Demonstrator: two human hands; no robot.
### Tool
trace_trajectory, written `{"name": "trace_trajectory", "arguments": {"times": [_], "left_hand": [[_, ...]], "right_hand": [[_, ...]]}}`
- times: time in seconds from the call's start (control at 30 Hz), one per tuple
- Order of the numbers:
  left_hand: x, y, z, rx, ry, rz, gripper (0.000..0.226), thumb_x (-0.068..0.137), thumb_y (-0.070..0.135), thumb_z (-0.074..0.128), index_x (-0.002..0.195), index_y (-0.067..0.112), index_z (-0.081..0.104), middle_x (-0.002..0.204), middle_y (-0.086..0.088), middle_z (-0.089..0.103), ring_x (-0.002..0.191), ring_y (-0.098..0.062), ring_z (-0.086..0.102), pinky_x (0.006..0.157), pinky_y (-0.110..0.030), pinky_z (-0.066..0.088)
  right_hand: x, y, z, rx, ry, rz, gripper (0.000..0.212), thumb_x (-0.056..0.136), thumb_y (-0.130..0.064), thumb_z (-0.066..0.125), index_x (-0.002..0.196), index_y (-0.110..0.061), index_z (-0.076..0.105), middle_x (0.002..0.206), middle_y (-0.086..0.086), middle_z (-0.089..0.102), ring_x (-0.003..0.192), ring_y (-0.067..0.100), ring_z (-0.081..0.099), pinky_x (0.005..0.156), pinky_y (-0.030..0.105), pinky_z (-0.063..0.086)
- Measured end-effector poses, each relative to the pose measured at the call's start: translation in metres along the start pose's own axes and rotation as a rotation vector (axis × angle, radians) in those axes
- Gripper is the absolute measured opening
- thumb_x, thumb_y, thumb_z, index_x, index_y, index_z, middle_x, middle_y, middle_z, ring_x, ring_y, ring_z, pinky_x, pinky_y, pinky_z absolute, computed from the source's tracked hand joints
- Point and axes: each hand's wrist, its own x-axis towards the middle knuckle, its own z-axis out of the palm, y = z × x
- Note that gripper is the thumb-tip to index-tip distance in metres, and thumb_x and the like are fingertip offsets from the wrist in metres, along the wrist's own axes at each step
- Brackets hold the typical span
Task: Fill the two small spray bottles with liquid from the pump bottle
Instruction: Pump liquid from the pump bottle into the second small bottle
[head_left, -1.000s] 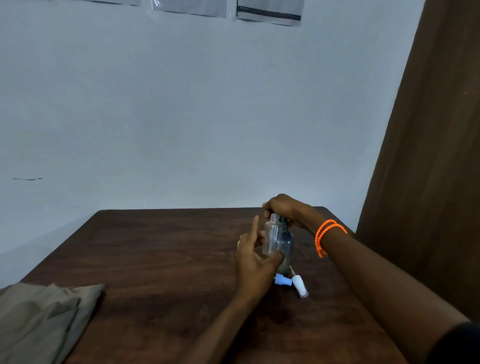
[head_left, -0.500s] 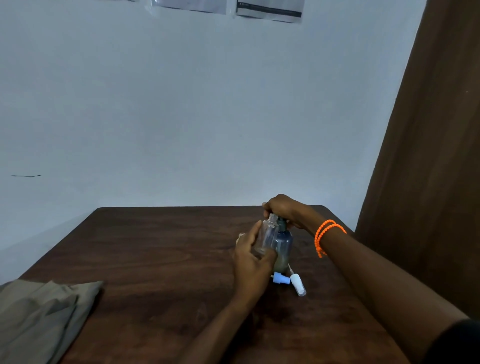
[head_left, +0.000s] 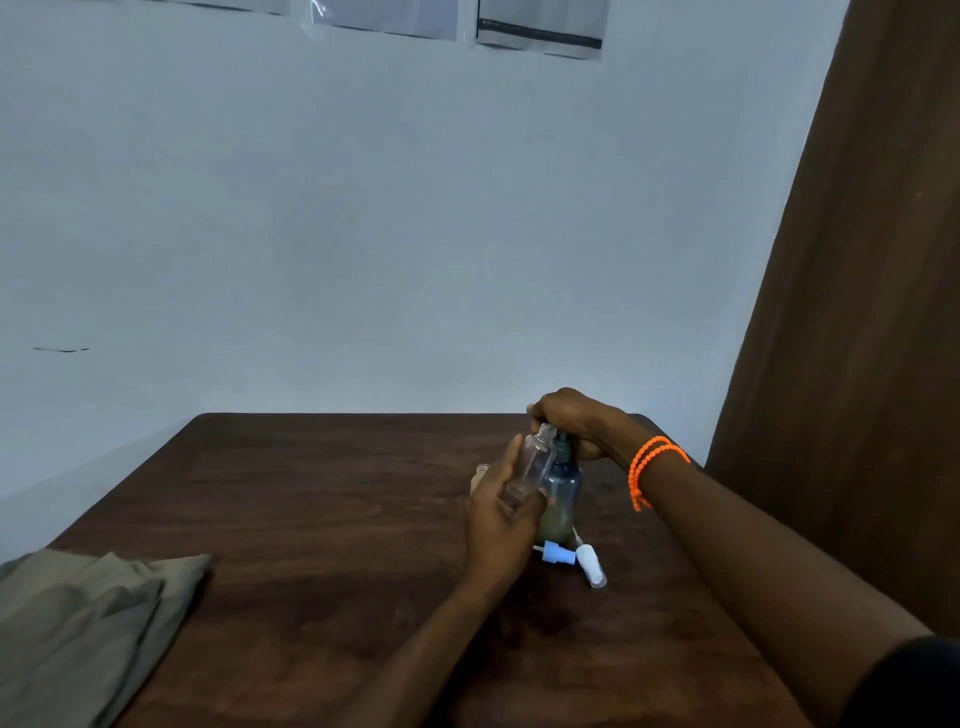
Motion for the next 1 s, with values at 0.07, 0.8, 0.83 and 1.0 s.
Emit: {"name": "trace_trajectory", "arguments": {"times": [0.07,0.8,0.83,1.0], "left_hand": [[-0.001,0.001,0.002,-0.027,-0.026,-0.001,0.07,0.087,-0.003,0.067,0.147,0.03,0.052,0.135,0.017,0.065,0.131,-0.009,0.058,0.109,-0.05,0.05],[-0.012,-0.001,0.001,-0.366,-0.311,-0.162,0.058,0.095,0.007,0.069,0.148,0.023,0.05,0.145,0.005,0.061,0.134,-0.014,0.057,0.099,-0.029,0.051],[-0.011,-0.002,0.001,-0.427,-0.324,-0.197,0.058,0.095,0.007,0.068,0.148,0.022,0.05,0.145,0.002,0.061,0.131,-0.016,0.058,0.095,-0.03,0.052],[-0.011,-0.003,0.003,-0.707,-0.371,-0.354,0.054,0.096,0.002,0.06,0.148,0.016,0.049,0.147,-0.005,0.059,0.135,-0.023,0.056,0.103,-0.038,0.052]], "right_hand": [[-0.004,-0.001,-0.003,-0.006,-0.002,0.013,0.021,0.099,-0.017,0.048,0.08,-0.007,0.05,0.059,0.009,0.049,0.042,0.018,0.05,0.049,0.026,0.047],[-0.035,0.017,-0.019,-0.119,0.034,-0.009,0.026,0.101,-0.023,0.047,0.079,-0.01,0.05,0.061,0.007,0.052,0.048,0.02,0.049,0.054,0.026,0.042],[-0.036,0.017,-0.019,-0.13,0.037,-0.02,0.024,0.1,-0.022,0.047,0.08,-0.01,0.051,0.063,0.008,0.051,0.05,0.021,0.048,0.058,0.03,0.042],[-0.03,0.019,-0.016,-0.231,0.086,-0.054,0.025,0.098,-0.021,0.048,0.076,-0.011,0.05,0.068,0.009,0.051,0.056,0.023,0.046,0.056,0.03,0.039]]}}
